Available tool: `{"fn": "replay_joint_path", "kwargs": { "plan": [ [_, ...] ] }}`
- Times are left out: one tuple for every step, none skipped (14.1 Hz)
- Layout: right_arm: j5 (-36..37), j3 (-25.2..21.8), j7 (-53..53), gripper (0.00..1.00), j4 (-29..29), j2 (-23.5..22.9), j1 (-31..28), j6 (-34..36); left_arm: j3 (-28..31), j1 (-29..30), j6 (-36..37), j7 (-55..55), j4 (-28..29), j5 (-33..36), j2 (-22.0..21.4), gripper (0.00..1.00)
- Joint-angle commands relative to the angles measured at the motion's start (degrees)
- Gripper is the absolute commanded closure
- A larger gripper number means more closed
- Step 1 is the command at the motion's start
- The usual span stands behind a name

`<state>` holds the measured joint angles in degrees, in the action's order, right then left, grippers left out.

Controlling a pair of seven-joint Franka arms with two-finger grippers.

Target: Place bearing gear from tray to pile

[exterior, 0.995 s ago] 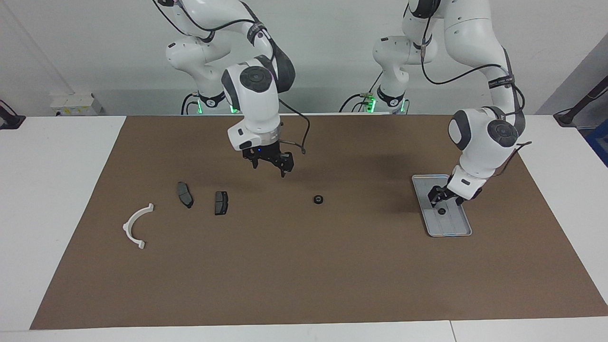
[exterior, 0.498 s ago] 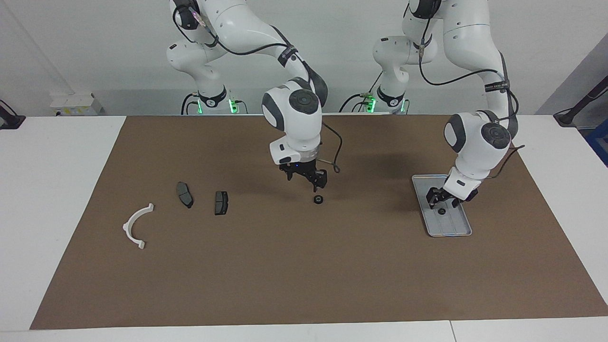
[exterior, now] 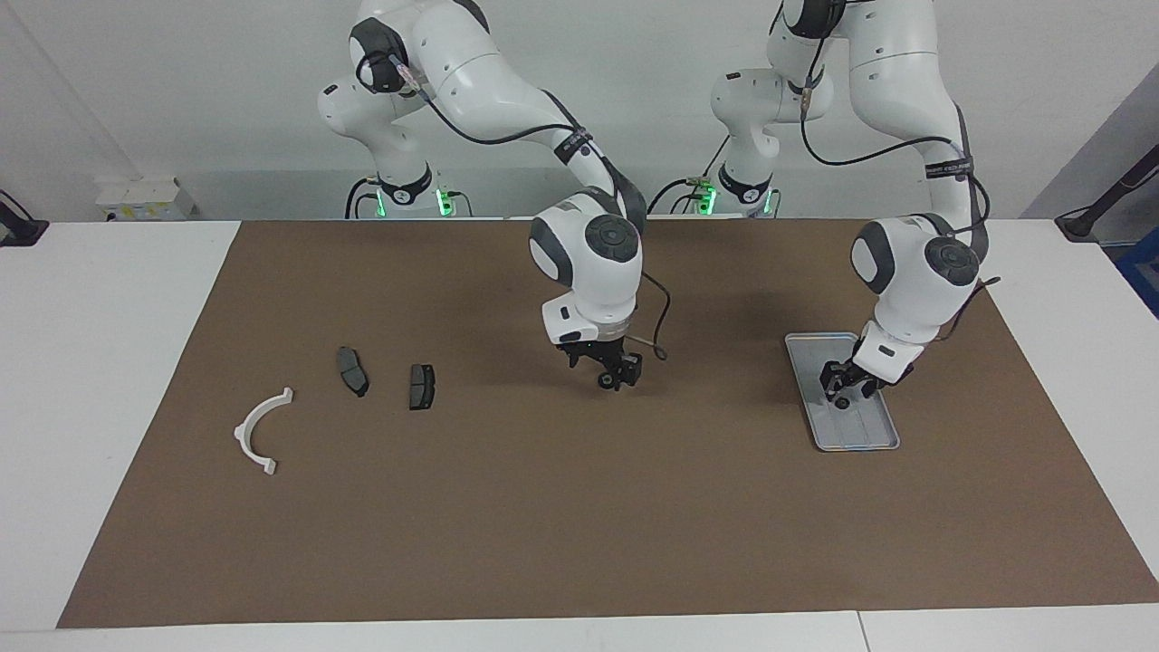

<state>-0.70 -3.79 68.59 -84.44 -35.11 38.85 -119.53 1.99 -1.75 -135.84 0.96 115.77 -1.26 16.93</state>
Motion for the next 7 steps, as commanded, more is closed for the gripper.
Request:
{"fn": "replay_joint_path", "kwargs": {
  "plan": [
    [0.4, -0.2, 2.3, 0.07, 3.0, -2.2, 0.4, -0.6, -0.3, 0.4, -2.6, 0.4, 1.0, -0.8, 0.3, 0.36],
    [0.3, -0.2, 2.9, 0.07, 3.2, -2.7, 0.4, -1.2, -0.3, 0.4, -3.3, 0.4, 1.1, -0.8, 0.5, 0.37],
    [0.3, -0.1, 3.4, 0.07, 3.3, -2.9, 0.4, -1.5, -0.3, 0.3, -3.7, 0.4, 1.0, -0.8, 1.1, 0.37],
    [0.0, -0.1, 3.5, 0.07, 3.3, -2.9, 0.9, -1.4, -0.3, 0.3, -3.8, 0.4, 1.0, -0.8, 1.2, 0.38],
    [-0.1, -0.1, 3.5, 0.07, 3.3, -2.8, 0.9, -1.4, -0.3, 0.3, -3.9, 0.4, 1.0, -0.8, 1.2, 0.39],
    [0.0, 0.0, 3.4, 0.07, 3.2, -2.6, 0.9, -1.5, -0.3, 0.3, -3.9, 0.3, 1.0, -0.8, 1.4, 0.40],
    [-0.1, 0.0, 3.1, 0.07, 3.1, -2.5, 0.9, -1.3, -0.3, 0.1, -4.3, 0.3, 1.0, -0.8, 1.4, 0.40]
  ]
}}
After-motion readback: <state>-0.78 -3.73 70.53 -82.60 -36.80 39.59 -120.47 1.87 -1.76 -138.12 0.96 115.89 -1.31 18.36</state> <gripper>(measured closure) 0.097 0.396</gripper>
